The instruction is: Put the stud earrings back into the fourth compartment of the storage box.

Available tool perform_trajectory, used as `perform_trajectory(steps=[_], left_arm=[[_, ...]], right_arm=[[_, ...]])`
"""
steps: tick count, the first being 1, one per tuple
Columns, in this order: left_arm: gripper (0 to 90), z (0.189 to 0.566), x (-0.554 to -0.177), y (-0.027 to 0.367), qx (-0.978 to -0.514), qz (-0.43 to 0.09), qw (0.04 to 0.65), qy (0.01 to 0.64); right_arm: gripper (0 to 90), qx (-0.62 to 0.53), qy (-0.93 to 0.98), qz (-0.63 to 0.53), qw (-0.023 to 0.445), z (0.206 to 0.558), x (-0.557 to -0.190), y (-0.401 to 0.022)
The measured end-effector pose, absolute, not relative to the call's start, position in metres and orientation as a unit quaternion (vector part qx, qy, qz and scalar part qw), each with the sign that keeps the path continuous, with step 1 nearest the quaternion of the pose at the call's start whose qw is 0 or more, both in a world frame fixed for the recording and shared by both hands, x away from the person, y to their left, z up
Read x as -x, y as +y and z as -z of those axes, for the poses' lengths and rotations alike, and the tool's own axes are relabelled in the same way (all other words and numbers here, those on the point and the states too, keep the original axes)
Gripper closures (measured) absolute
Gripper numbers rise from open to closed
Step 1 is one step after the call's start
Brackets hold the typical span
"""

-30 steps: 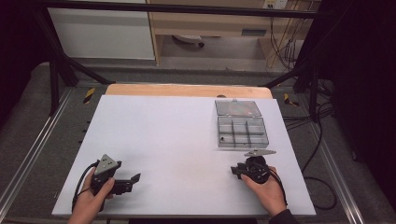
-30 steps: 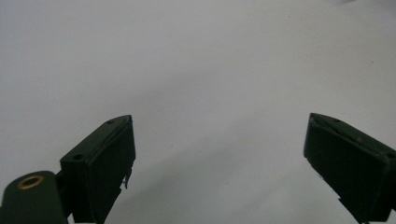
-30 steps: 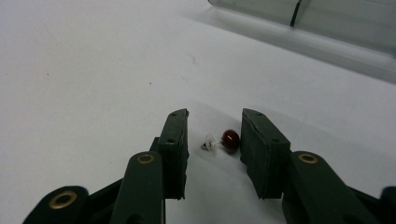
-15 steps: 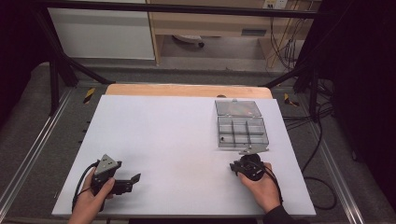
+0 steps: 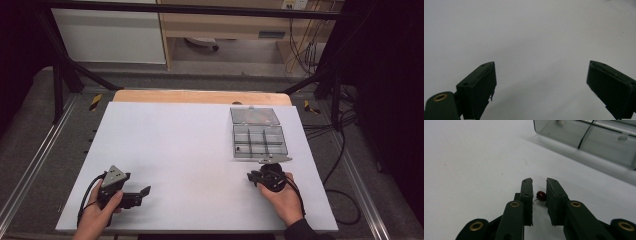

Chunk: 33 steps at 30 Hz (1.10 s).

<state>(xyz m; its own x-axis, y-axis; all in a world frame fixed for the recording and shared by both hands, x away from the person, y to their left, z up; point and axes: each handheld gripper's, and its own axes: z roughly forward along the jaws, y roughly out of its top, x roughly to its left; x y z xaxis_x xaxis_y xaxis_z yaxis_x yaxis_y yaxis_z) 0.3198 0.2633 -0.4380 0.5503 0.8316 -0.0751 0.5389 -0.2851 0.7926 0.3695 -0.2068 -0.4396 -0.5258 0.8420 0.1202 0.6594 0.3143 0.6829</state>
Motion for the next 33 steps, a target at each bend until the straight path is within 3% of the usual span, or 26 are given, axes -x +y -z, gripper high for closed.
perform_trajectory(steps=[33], left_arm=[[9.4, 0.438, -0.32, 0.263, -0.781, -0.18, 0.407, 0.438]], right_arm=[[76.2, -0.441, 0.799, -0.371, 0.17, 0.373, -0.425, -0.205]])
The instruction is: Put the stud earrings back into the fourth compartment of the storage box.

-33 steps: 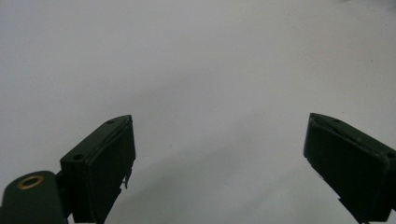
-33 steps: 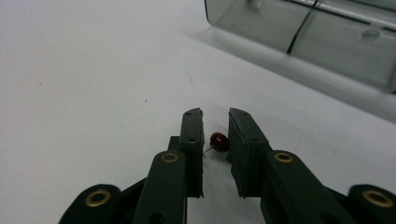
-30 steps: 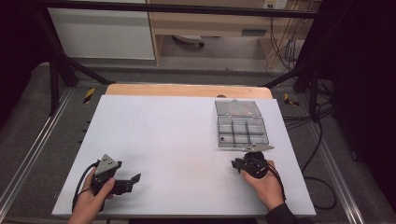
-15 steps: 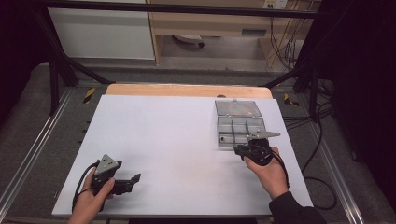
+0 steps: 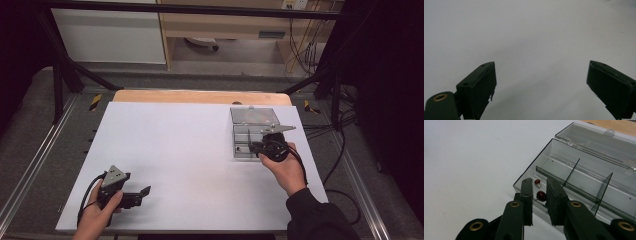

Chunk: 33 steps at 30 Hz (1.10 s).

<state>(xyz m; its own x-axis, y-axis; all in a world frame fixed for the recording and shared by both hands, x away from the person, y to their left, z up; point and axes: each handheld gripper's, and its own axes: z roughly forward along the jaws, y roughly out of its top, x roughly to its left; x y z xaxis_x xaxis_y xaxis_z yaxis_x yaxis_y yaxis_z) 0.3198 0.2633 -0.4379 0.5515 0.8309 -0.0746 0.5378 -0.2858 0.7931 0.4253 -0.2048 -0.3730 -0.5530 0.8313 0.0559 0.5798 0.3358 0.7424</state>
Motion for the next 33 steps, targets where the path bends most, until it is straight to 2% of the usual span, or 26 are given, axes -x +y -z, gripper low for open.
perform_trajectory(steps=[18, 33], left_arm=[[9.4, 0.438, -0.32, 0.264, -0.781, -0.18, 0.407, 0.438], [9.4, 0.438, -0.32, 0.263, -0.782, -0.179, 0.407, 0.436]], right_arm=[[76.1, -0.439, 0.817, -0.337, 0.16, 0.381, -0.458, -0.191], [76.0, -0.444, 0.826, -0.315, 0.148, 0.392, -0.471, -0.183]])
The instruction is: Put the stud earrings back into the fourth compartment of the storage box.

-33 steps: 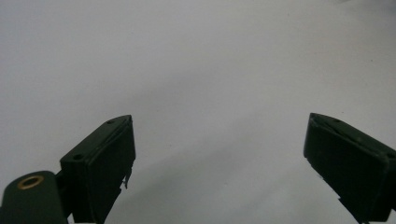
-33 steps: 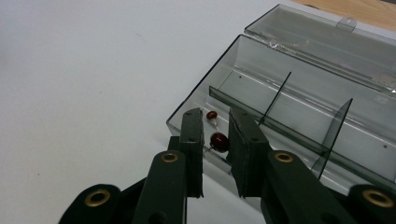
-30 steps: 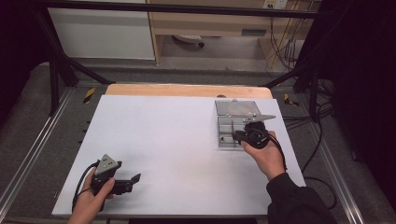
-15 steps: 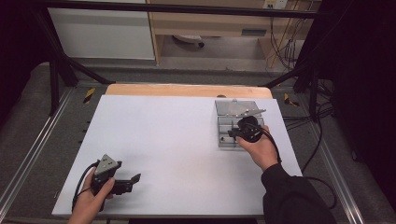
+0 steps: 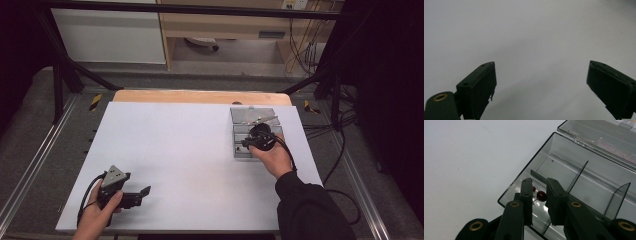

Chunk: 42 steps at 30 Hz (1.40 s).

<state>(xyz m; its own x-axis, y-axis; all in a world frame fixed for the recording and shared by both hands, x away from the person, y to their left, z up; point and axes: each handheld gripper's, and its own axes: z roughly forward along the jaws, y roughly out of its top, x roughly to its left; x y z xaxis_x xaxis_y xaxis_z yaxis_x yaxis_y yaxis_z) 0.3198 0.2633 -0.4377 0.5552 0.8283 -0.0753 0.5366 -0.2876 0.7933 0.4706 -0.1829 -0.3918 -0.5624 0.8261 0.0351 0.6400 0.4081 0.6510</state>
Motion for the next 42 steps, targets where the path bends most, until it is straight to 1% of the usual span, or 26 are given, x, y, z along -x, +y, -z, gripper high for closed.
perform_trajectory(steps=[10, 13, 24, 33, 42], left_arm=[[9.5, 0.438, -0.32, 0.263, -0.783, -0.178, 0.407, 0.435], [9.6, 0.438, -0.32, 0.263, -0.784, -0.178, 0.407, 0.434], [9.5, 0.438, -0.32, 0.263, -0.784, -0.179, 0.406, 0.434], [9.5, 0.438, -0.32, 0.263, -0.783, -0.179, 0.406, 0.435], [9.5, 0.438, -0.32, 0.262, -0.784, -0.18, 0.406, 0.433]], right_arm=[[75.5, -0.446, 0.828, -0.307, 0.144, 0.396, -0.474, -0.18], [70.6, -0.449, 0.824, -0.313, 0.146, 0.396, -0.474, -0.18], [63.0, -0.442, 0.821, -0.326, 0.154, 0.39, -0.469, -0.178], [48.3, -0.452, 0.808, -0.338, 0.172, 0.387, -0.466, -0.179], [26.0, -0.475, 0.784, -0.361, 0.17, 0.389, -0.459, -0.179]])
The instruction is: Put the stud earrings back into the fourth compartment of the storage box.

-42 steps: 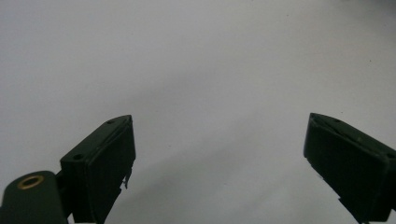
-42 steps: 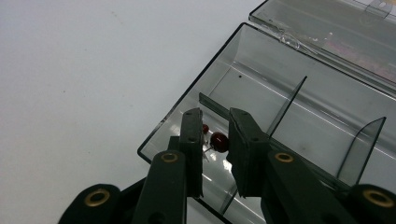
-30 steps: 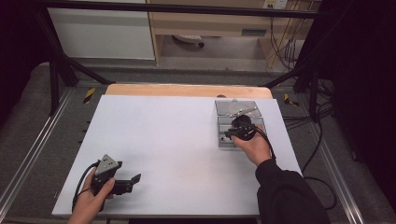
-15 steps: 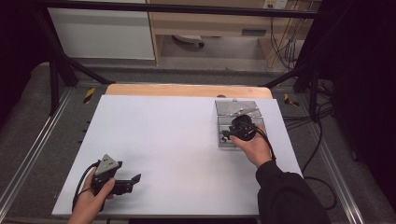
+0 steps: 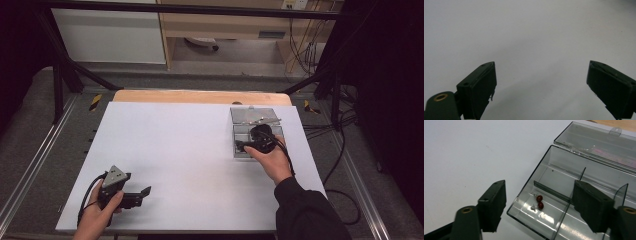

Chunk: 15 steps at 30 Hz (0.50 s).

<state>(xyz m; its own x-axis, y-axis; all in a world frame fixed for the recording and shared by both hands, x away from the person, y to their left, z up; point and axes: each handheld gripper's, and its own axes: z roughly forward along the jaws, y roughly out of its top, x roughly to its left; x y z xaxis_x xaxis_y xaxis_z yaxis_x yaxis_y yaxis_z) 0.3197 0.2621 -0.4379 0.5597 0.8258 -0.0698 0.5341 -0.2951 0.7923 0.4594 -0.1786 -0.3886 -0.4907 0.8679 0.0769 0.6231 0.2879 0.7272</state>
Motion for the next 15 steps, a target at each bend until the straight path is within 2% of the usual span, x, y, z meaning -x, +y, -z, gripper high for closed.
perform_trajectory(steps=[4, 7, 15], left_arm=[[9.5, 0.4376, -0.3193, 0.2625, -0.784, -0.182, 0.407, 0.432], [9.5, 0.4377, -0.3194, 0.2625, -0.785, -0.182, 0.407, 0.43], [9.5, 0.4377, -0.3175, 0.2634, -0.783, -0.183, 0.407, 0.434]], right_arm=[[14.3, -0.475, 0.78, -0.365, 0.18, 0.3883, -0.4564, -0.1766], [9.1, -0.471, 0.777, -0.371, 0.191, 0.3865, -0.4542, -0.1755], [7.0, -0.461, 0.762, -0.406, 0.202, 0.3789, -0.4493, -0.1805]])
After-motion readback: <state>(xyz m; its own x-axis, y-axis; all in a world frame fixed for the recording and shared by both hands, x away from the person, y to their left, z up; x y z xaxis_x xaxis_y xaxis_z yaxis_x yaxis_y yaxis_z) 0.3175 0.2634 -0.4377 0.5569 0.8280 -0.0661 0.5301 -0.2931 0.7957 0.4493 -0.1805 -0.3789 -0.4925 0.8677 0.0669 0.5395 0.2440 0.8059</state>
